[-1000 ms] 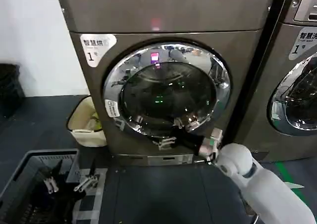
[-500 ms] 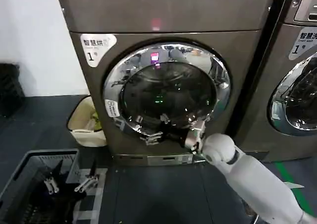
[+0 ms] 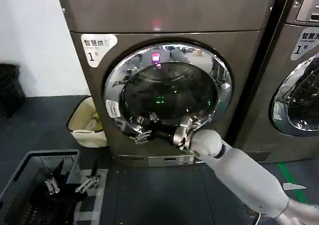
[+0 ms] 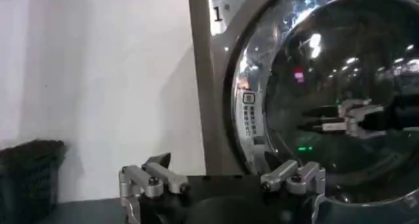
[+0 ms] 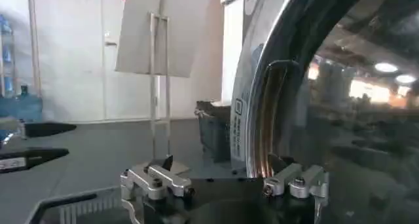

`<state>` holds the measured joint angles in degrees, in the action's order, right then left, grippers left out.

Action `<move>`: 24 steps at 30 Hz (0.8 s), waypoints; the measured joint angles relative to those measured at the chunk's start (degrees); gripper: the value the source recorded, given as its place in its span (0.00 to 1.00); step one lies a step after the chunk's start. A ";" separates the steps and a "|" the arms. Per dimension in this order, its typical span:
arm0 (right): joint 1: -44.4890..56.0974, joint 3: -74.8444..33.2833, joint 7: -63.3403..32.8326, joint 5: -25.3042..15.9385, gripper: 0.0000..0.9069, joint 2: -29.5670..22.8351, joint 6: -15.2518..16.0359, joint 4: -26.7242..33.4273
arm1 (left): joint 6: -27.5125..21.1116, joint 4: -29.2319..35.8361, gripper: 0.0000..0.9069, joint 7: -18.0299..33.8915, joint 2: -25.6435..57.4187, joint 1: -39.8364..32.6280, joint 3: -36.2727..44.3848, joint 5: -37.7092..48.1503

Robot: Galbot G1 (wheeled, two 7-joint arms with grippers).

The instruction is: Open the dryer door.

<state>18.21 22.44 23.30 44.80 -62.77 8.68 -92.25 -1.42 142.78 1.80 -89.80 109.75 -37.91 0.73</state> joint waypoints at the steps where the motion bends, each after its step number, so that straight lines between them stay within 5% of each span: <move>1: -0.25 0.12 -0.03 0.05 1.00 -0.30 -0.02 0.35 | 0.00 0.01 1.00 -0.03 -0.04 0.00 0.02 -0.03; 24: -5.45 3.31 -0.42 0.81 1.00 -6.62 -1.14 7.65 | 0.08 1.07 1.00 -0.09 -0.60 0.43 0.23 -0.26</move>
<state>12.77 25.75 22.88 45.62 -69.39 7.55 -84.60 -1.34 143.85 1.71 -90.41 110.18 -37.67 0.48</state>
